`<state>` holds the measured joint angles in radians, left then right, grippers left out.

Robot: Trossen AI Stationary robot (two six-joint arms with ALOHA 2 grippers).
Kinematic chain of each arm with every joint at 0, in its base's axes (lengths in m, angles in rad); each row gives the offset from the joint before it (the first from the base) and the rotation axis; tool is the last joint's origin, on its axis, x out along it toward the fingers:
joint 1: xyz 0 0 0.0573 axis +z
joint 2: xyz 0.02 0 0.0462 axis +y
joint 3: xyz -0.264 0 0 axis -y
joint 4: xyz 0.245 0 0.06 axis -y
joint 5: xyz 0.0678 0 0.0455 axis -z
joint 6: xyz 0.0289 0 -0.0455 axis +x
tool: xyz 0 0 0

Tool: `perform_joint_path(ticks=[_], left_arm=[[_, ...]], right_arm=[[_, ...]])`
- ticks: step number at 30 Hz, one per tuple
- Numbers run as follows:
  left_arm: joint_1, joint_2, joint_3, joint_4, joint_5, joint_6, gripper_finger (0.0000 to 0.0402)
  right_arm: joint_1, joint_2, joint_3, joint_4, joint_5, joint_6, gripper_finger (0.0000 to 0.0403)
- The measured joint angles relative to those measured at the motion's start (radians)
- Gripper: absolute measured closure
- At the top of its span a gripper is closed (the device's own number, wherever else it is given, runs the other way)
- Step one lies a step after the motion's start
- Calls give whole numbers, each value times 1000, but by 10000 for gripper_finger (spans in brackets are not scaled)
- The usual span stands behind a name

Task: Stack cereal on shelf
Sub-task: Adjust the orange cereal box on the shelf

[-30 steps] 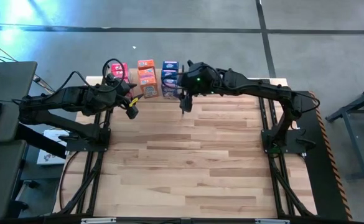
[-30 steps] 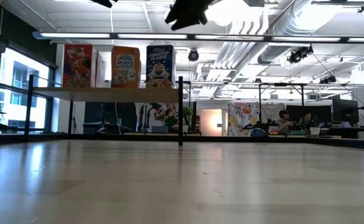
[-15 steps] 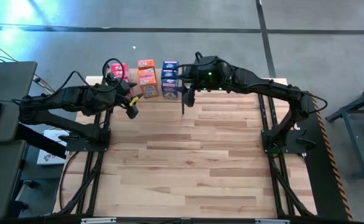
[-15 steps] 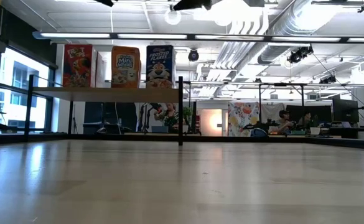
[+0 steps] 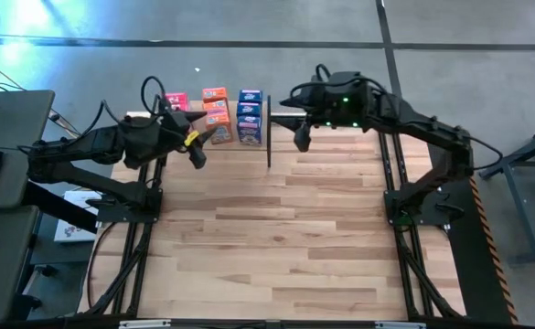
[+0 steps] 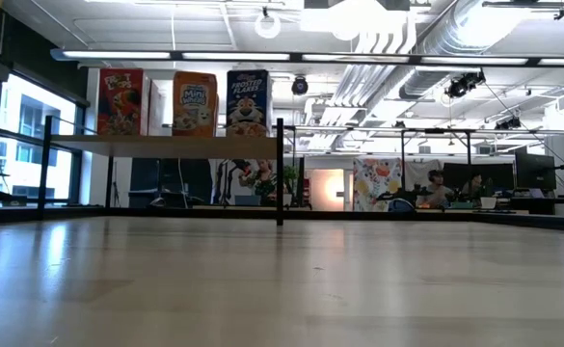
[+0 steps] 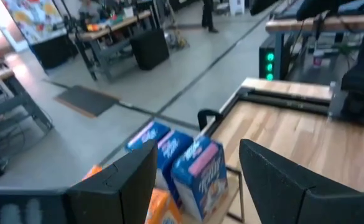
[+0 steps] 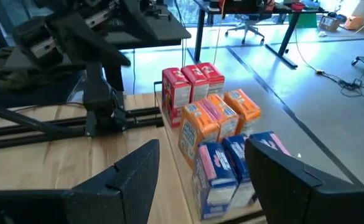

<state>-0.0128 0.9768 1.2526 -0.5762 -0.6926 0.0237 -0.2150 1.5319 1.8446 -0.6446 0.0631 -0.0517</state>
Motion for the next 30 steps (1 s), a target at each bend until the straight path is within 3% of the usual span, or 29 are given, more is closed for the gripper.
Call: perform_joint_path(ticks=[6, 16, 25, 30], left_arm=[[55, 10, 0, 70, 1, 41, 183], [208, 93, 0, 75, 8, 131, 183], [281, 174, 0, 53, 13, 200, 183], [314, 177, 0, -28, 142, 218, 183]], right_arm=[[0, -47, 0, -60, 0, 10, 173], [0, -55, 0, -168, 1, 10, 173], [0, -55, 0, -235, 4, 11, 173], [0, -55, 0, -259, 4, 11, 173]])
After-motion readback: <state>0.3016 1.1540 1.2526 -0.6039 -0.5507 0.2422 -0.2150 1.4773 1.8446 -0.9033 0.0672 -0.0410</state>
